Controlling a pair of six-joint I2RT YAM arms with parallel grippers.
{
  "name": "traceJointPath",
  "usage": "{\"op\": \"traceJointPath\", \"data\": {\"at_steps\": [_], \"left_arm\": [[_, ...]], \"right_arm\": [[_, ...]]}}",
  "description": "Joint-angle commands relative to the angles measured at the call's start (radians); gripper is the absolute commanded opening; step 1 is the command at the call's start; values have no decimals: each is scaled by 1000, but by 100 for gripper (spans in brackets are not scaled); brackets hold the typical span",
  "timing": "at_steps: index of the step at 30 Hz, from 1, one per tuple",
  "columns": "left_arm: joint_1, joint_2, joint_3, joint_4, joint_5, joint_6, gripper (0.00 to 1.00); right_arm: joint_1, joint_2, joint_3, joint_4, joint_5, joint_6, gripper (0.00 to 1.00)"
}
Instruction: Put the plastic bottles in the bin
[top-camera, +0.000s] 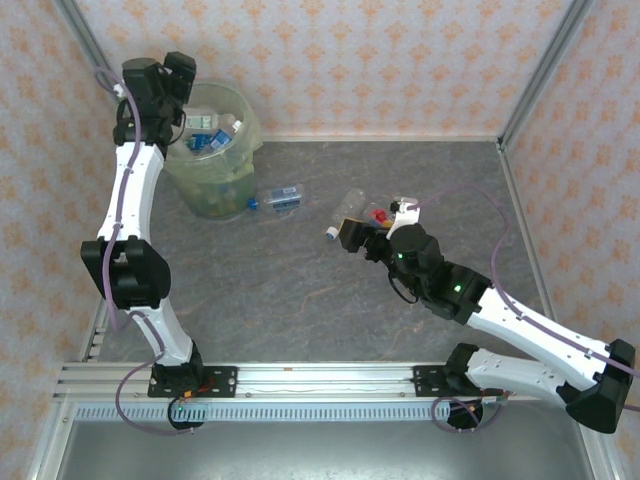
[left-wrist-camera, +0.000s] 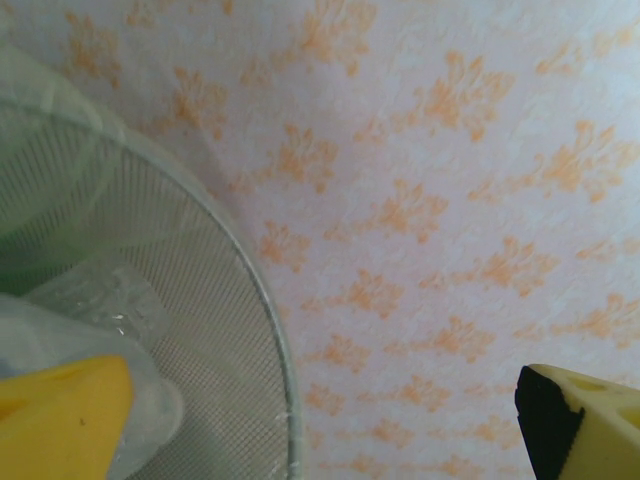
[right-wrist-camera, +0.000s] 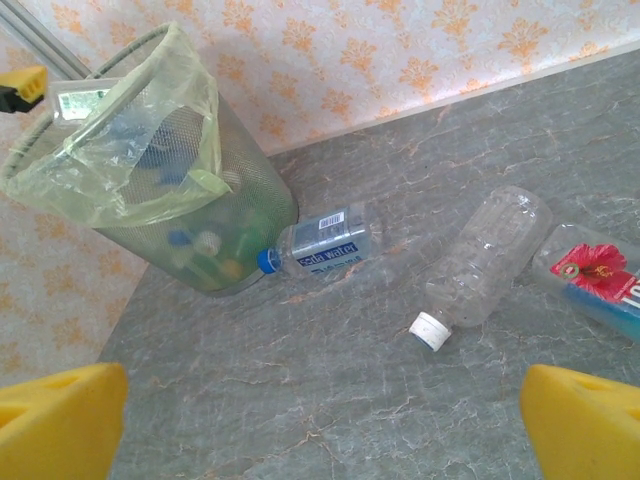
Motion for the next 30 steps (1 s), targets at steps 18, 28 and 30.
{"op": "traceJointPath", "data": {"at_steps": [18,28,30], "left_arm": [[43,13,86,-79,-27,76,99],[8,-109,45,-31,39,158,99],[-8,-142,12,-30,52,179,99]], "right_arm": [[5,1,13,-56,107,47,100],[-85,135,82,-151,174,78,100],[-126,168,89,-140,115,77,100]]}}
